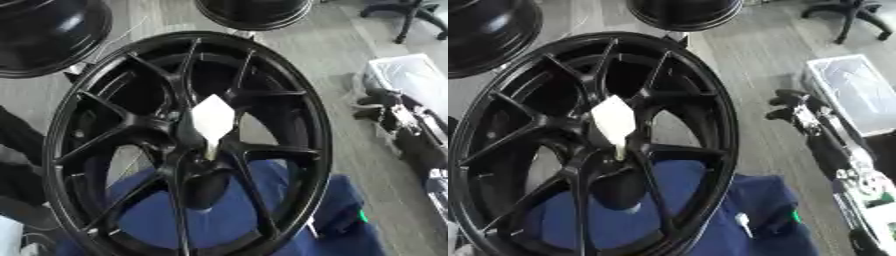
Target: Pull the pin out of the wheel hub.
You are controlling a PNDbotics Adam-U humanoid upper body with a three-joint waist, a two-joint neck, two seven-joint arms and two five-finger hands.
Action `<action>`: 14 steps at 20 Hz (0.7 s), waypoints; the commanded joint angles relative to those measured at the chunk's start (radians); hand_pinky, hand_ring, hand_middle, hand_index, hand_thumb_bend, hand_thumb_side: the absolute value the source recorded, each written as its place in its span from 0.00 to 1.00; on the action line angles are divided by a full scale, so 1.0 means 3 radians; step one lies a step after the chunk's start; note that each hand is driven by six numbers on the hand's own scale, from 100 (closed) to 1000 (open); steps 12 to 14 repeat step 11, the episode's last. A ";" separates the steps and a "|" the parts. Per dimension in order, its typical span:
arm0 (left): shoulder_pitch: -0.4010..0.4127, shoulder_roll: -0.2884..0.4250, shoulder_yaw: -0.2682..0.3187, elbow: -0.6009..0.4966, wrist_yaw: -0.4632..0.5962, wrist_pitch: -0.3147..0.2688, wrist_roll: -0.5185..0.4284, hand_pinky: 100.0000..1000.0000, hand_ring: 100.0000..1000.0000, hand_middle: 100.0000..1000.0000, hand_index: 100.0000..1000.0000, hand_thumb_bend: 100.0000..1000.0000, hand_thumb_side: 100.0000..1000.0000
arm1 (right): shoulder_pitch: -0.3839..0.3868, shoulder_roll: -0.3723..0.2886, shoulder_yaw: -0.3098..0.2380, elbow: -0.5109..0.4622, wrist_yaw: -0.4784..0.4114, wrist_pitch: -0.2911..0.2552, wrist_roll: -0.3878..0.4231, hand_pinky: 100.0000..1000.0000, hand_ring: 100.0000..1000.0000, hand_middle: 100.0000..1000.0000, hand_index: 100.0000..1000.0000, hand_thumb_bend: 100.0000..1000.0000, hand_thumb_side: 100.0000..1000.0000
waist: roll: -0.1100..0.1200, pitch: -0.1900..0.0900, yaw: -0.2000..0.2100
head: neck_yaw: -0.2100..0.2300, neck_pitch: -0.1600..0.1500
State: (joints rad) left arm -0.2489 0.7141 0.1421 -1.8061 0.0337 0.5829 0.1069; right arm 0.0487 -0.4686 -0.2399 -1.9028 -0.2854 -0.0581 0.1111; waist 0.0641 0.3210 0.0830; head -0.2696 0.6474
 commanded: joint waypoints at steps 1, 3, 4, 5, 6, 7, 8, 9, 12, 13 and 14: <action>-0.0118 -0.0112 0.0018 -0.0200 0.0598 -0.0257 0.0528 0.65 0.69 0.61 0.77 0.00 0.77 | -0.0018 -0.0039 -0.0026 -0.0067 -0.0016 -0.0004 0.0008 0.88 0.64 0.68 0.79 0.00 0.67 | -0.0012 -0.0057 -0.0007 | 0.0006 -0.0034; -0.0216 -0.0296 -0.0011 -0.0248 0.1022 -0.0573 0.0864 0.64 0.68 0.60 0.75 0.02 0.76 | -0.0025 -0.0037 -0.0026 -0.0068 -0.0034 -0.0005 0.0009 0.88 0.64 0.68 0.79 0.00 0.67 | -0.0018 -0.0061 -0.0013 | 0.0013 -0.0036; -0.0259 -0.0390 -0.0029 -0.0248 0.1189 -0.0733 0.1005 0.64 0.68 0.60 0.75 0.03 0.75 | -0.0029 -0.0037 -0.0025 -0.0067 -0.0043 -0.0004 0.0009 0.88 0.64 0.68 0.79 0.00 0.67 | -0.0021 -0.0062 -0.0017 | 0.0018 -0.0037; -0.0301 -0.0490 -0.0047 -0.0238 0.1340 -0.0895 0.1120 0.65 0.68 0.60 0.75 0.07 0.76 | -0.0033 -0.0036 -0.0025 -0.0067 -0.0051 -0.0004 0.0009 0.88 0.64 0.68 0.79 0.00 0.67 | -0.0024 -0.0063 -0.0020 | 0.0022 -0.0039; -0.0338 -0.0583 -0.0064 -0.0218 0.1470 -0.1048 0.1210 0.66 0.69 0.61 0.74 0.08 0.76 | -0.0036 -0.0035 -0.0026 -0.0067 -0.0059 -0.0004 0.0009 0.88 0.64 0.68 0.79 0.00 0.67 | -0.0026 -0.0064 -0.0021 | 0.0023 -0.0040; -0.0372 -0.0667 -0.0076 -0.0194 0.1567 -0.1186 0.1279 0.66 0.69 0.62 0.74 0.09 0.76 | -0.0037 -0.0034 -0.0027 -0.0066 -0.0065 -0.0004 0.0007 0.88 0.64 0.68 0.79 0.00 0.67 | -0.0028 -0.0065 -0.0022 | 0.0024 -0.0040; -0.0409 -0.0755 -0.0085 -0.0167 0.1634 -0.1316 0.1330 0.67 0.70 0.64 0.75 0.11 0.76 | -0.0038 -0.0033 -0.0027 -0.0066 -0.0071 -0.0005 0.0004 0.88 0.64 0.68 0.79 0.00 0.67 | -0.0032 -0.0066 -0.0024 | 0.0028 -0.0036; -0.0443 -0.0836 -0.0094 -0.0134 0.1676 -0.1430 0.1365 0.68 0.71 0.66 0.76 0.12 0.77 | -0.0040 -0.0032 -0.0026 -0.0065 -0.0077 -0.0004 0.0003 0.88 0.64 0.68 0.79 0.00 0.67 | -0.0035 -0.0067 -0.0026 | 0.0033 -0.0033; -0.0505 -0.0962 -0.0115 -0.0053 0.1737 -0.1603 0.1385 0.68 0.73 0.69 0.77 0.15 0.78 | -0.0046 -0.0030 -0.0024 -0.0066 -0.0087 -0.0005 0.0003 0.88 0.64 0.68 0.79 0.00 0.67 | -0.0042 -0.0066 -0.0030 | 0.0050 -0.0031; -0.0505 -0.0962 -0.0115 -0.0053 0.1737 -0.1603 0.1385 0.68 0.73 0.69 0.77 0.15 0.78 | -0.0046 -0.0030 -0.0024 -0.0066 -0.0087 -0.0005 0.0003 0.88 0.64 0.68 0.79 0.00 0.67 | -0.0042 -0.0066 -0.0030 | 0.0050 -0.0031; -0.0505 -0.0962 -0.0115 -0.0053 0.1737 -0.1603 0.1385 0.68 0.73 0.69 0.77 0.15 0.78 | -0.0046 -0.0030 -0.0024 -0.0066 -0.0087 -0.0005 0.0003 0.88 0.64 0.68 0.79 0.00 0.67 | -0.0042 -0.0066 -0.0030 | 0.0050 -0.0031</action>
